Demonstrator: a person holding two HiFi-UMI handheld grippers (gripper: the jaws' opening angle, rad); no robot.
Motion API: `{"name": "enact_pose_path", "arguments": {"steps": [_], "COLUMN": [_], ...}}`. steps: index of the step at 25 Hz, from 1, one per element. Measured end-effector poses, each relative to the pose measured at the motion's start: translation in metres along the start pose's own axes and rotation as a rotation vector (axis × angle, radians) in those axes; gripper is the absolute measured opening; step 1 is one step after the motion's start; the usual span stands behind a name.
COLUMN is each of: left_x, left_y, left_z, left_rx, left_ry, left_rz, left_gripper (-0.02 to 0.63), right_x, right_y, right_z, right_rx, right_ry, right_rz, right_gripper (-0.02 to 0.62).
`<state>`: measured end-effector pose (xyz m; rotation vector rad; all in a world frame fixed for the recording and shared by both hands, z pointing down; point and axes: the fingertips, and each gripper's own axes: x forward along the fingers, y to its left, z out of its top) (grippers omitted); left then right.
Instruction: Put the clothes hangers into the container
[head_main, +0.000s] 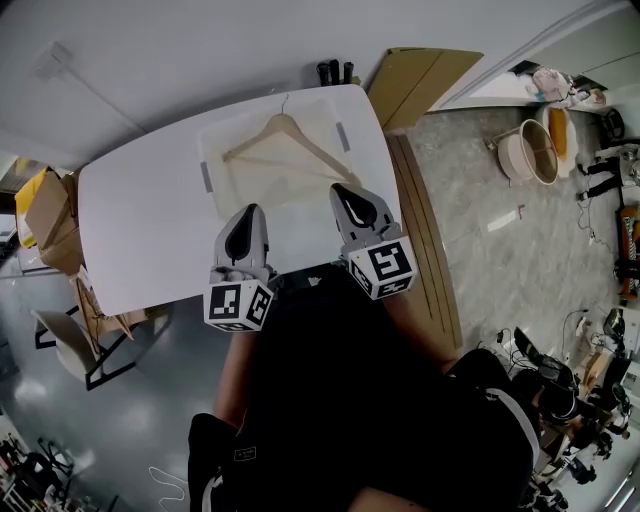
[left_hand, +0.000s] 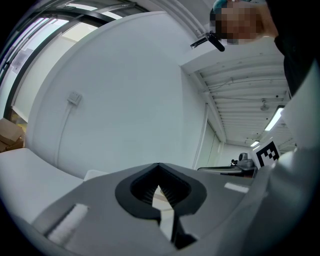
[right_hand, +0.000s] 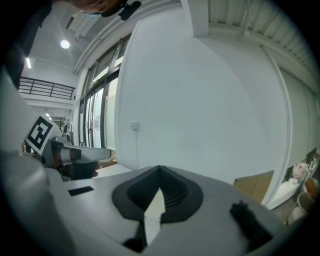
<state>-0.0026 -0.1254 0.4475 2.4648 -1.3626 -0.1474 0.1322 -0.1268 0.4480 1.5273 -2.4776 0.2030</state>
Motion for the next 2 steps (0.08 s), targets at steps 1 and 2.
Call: {"name": "enact_pose_path", "arguments": {"steps": [1,2], "left_x": [0.0005,0.0009], "left_y": [-0.0008,-0.0015], "left_z": [-0.0002,-0.0004], "left_rx": [-0.001,-0.001], "left_ry": [0.000,0.001], "left_rz": [0.000,-0.001], "left_gripper": [0.006,0.006], "right_x": [-0.0003,-0.0006], "right_y": [-0.0004,-0.0008], "right_z": [-0.0005,-0.0009], "right_rx": [-0.001,-0.003], "right_ry": [0.002,0.004], "right_rz": [0.001,0.002], "right_gripper": [0.015,0.015]}}
